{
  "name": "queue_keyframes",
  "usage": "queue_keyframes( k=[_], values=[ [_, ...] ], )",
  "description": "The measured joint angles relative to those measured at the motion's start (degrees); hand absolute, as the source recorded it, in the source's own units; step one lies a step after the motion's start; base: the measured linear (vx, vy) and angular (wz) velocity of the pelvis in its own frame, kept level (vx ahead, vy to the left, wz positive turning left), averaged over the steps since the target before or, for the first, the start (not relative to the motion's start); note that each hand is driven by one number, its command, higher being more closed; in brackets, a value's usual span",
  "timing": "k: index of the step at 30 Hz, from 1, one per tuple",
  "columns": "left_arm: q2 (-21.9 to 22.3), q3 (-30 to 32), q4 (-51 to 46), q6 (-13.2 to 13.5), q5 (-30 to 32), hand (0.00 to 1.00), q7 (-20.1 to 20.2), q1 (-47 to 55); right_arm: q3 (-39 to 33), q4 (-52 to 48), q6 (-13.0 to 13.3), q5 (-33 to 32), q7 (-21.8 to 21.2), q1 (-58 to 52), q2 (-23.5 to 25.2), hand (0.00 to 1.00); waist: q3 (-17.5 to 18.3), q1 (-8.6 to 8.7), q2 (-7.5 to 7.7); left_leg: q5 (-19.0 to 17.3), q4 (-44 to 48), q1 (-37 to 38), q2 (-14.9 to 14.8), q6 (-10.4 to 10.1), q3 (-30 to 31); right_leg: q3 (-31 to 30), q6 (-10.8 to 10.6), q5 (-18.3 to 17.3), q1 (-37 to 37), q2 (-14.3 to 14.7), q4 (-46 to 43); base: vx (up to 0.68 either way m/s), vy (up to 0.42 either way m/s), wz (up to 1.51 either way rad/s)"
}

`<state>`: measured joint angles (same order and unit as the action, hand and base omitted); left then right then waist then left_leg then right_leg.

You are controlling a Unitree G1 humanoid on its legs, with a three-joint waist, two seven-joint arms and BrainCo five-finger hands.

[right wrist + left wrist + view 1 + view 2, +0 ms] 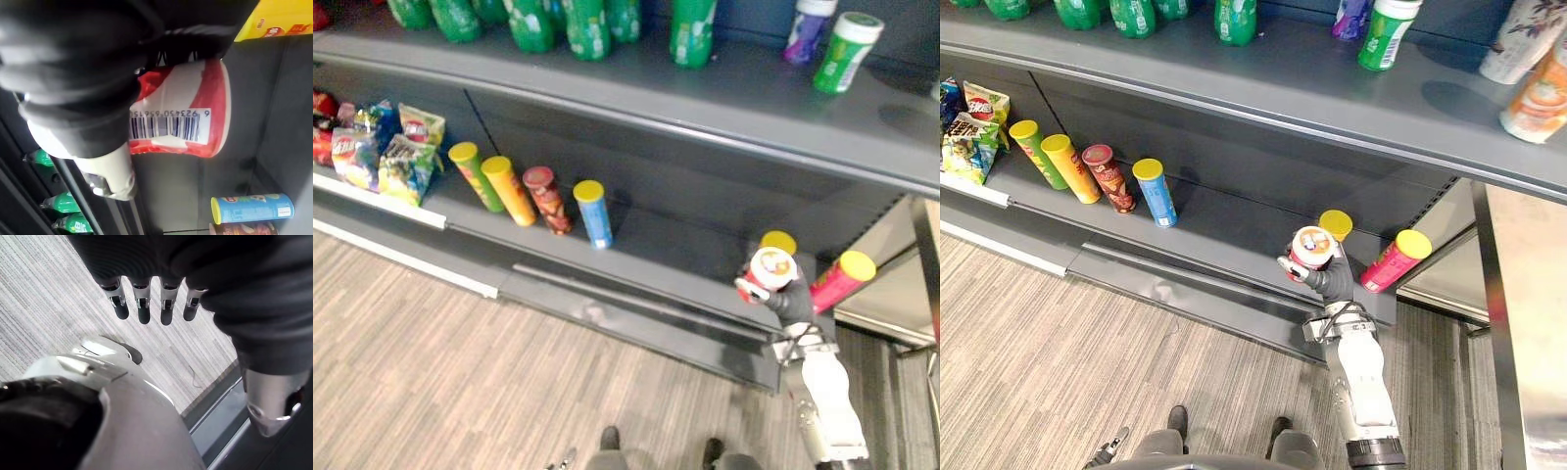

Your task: Put the gum and the chips on the shelf.

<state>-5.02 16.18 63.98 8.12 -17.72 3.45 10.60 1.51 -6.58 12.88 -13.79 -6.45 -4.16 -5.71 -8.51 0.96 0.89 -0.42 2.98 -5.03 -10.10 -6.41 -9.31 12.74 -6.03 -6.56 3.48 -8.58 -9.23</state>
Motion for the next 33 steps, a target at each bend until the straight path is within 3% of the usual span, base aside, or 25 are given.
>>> queue_keyframes(
  k=[6, 19, 33],
  values=[
    [0.00, 0.00, -0.20, 0.02, 1.35, 0.00, -0.91, -0.11, 1.40, 0.04, 0.02, 0.25, 0.07, -1.17, 0.25, 1.00, 0.16, -0.11, -0.26, 0.78, -4.29, 4.37, 2.60, 0.27, -3.37, -2.39, -2.08, 1.97, -2.76, -1.38, 4.55, 0.06, 0.087, -0.17],
    [0.13, -1.30, -0.13, -0.06, 5.70, 0.00, -0.75, -0.50, 1.27, 0.42, -0.50, 0.35, 0.73, 0.41, -0.34, 1.00, 0.96, 0.19, -1.77, 2.90, -8.37, 7.72, 1.73, -0.62, -5.78, -4.70, -1.52, 3.26, -2.76, 0.37, 5.37, -0.01, -0.006, -0.11],
    [-0.04, -2.52, 0.04, -1.22, 7.85, 0.00, -0.69, -0.56, 2.98, 0.39, -1.76, 0.03, 1.94, 10.04, -5.71, 1.00, 1.26, -1.13, -2.10, 3.79, -8.75, 7.91, 1.82, -0.05, -5.64, -5.56, -1.48, 5.16, -3.16, 0.46, 6.77, -0.03, 0.003, -0.02]
  ],
)
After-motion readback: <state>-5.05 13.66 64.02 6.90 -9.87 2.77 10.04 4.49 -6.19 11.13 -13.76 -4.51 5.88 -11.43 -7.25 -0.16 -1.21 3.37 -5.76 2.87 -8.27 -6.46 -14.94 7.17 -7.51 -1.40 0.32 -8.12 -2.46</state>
